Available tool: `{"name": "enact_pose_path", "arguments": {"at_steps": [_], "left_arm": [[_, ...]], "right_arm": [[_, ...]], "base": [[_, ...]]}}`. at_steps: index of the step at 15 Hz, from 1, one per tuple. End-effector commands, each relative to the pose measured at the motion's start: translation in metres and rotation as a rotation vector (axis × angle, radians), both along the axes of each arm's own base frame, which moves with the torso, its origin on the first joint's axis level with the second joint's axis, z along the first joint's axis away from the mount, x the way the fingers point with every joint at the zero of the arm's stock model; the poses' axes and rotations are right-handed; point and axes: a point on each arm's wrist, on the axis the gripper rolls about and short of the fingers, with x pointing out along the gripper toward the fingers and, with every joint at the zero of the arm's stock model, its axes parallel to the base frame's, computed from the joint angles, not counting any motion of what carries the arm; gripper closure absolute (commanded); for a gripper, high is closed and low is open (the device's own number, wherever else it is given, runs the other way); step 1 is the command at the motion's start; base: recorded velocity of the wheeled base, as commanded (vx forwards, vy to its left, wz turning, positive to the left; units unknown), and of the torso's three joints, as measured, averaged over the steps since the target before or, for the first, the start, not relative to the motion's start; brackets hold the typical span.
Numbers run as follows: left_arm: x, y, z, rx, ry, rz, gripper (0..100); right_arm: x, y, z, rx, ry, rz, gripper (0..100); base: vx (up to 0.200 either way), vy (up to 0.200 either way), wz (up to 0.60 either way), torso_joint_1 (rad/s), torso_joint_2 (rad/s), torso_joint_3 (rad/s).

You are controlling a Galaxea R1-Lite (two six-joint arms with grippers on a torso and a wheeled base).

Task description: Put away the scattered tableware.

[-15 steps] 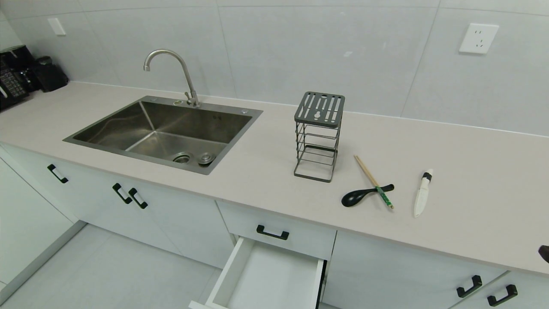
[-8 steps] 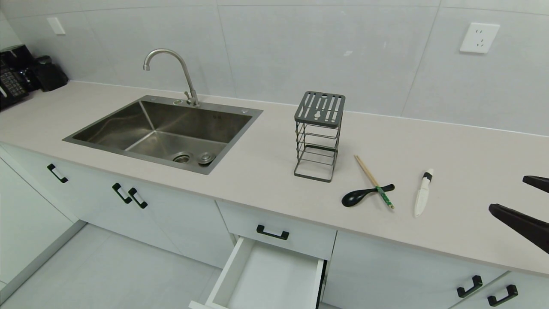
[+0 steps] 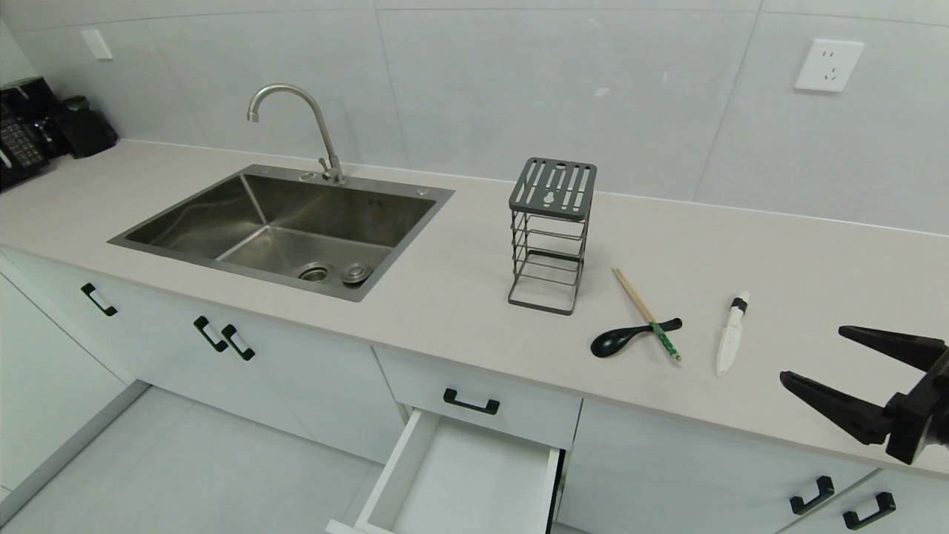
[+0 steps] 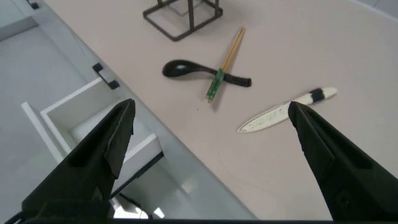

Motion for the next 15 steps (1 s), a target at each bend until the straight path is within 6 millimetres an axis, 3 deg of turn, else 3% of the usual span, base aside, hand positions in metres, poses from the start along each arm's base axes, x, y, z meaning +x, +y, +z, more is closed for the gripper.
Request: {"name": "enact_pose_path", "arguments": {"at_steps": [1,5,11,15], "left_arm": [[0.000,0.000,0.000,0.000,0.001,0.001,0],[0.000,0.000,0.000,-0.002,0.001,0.002,0],[0.000,0.000,0.000,0.000,0.001,0.001,0],[0.000,0.000,0.000,-0.002,0.001,0.001,0]], "right_arm": [[0.008,0.003,-0.011,-0.004,0.061,0.014,0],[0.015,0.013,-0.016,-0.010,0.094,0.067,0],[0.048,0.042,-0.001,-0.046,0.220,0.126,0],[0.066,0.050,-0.012,-0.062,0.290,0.094,0]], "base": [[0.000,0.000,0.00,0.000,0.00,0.000],[0.000,0.000,0.00,0.000,0.00,0.000],[0.000,0.000,0.00,0.000,0.00,0.000],[0.000,0.000,0.00,0.000,0.00,0.000]]}}
